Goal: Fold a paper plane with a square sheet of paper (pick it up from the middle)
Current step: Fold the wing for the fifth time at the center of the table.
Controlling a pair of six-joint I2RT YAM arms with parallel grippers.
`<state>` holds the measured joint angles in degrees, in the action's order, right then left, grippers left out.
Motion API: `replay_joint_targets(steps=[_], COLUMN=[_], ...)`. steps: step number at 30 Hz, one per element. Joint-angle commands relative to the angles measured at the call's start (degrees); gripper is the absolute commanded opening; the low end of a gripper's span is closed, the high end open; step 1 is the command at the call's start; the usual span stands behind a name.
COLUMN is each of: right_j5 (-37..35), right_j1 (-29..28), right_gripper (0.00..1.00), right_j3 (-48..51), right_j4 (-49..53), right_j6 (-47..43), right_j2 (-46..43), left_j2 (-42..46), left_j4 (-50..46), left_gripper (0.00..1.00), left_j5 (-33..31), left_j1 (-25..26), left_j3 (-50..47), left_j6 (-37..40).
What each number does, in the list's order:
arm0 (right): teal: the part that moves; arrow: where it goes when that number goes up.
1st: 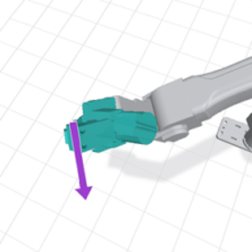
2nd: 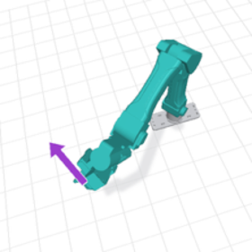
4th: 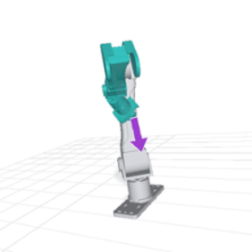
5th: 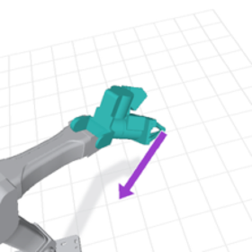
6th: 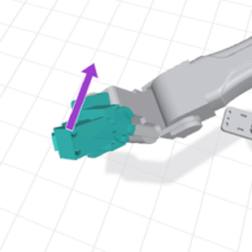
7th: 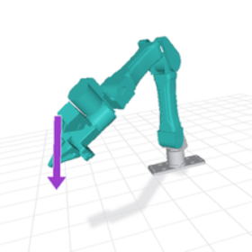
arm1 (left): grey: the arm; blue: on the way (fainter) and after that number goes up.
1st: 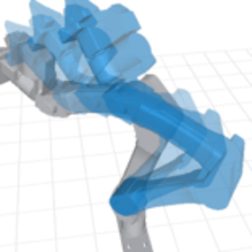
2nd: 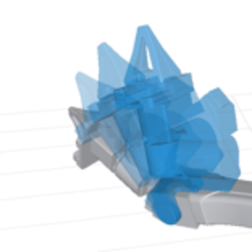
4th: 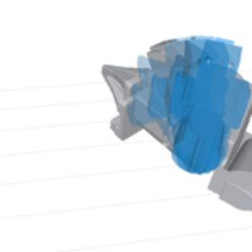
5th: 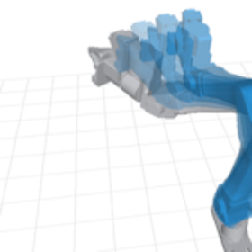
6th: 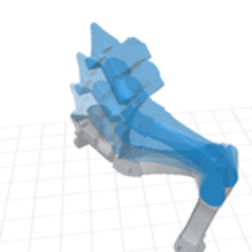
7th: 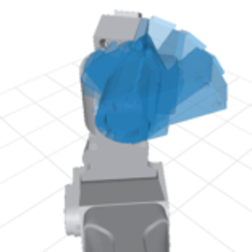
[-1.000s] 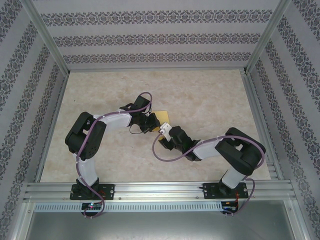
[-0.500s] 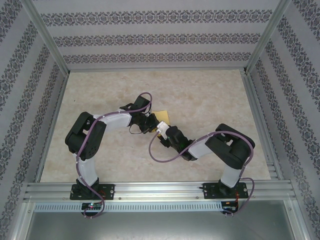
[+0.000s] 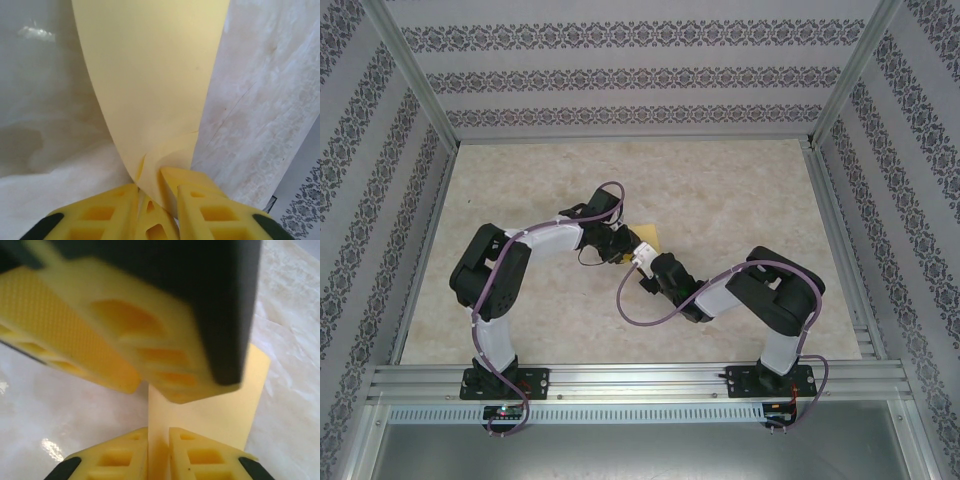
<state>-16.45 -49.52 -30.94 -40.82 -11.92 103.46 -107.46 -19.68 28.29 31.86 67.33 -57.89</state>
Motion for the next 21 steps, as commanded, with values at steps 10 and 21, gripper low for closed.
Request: replay_joint_targets(steps=[10,21], right_j5=[7.50,19.67], right_j1=[1.32,7.02], right_gripper=[0.08,0.02], right_j3=[3.72,5.61], right_j4=[-6.54,-8.90], right_j6=[8.03,23.12], right_j2=[-1.20,-5.19], left_j2=[4.83,10.10], left_j4=[-4.53,8.39], left_gripper=[0.51,0.64], left_j5=[-3.23,-1.20], left_j1=[-6.18,-7.86], left_j3=[3.91,-5.22], left_j6=[6.09,5.68])
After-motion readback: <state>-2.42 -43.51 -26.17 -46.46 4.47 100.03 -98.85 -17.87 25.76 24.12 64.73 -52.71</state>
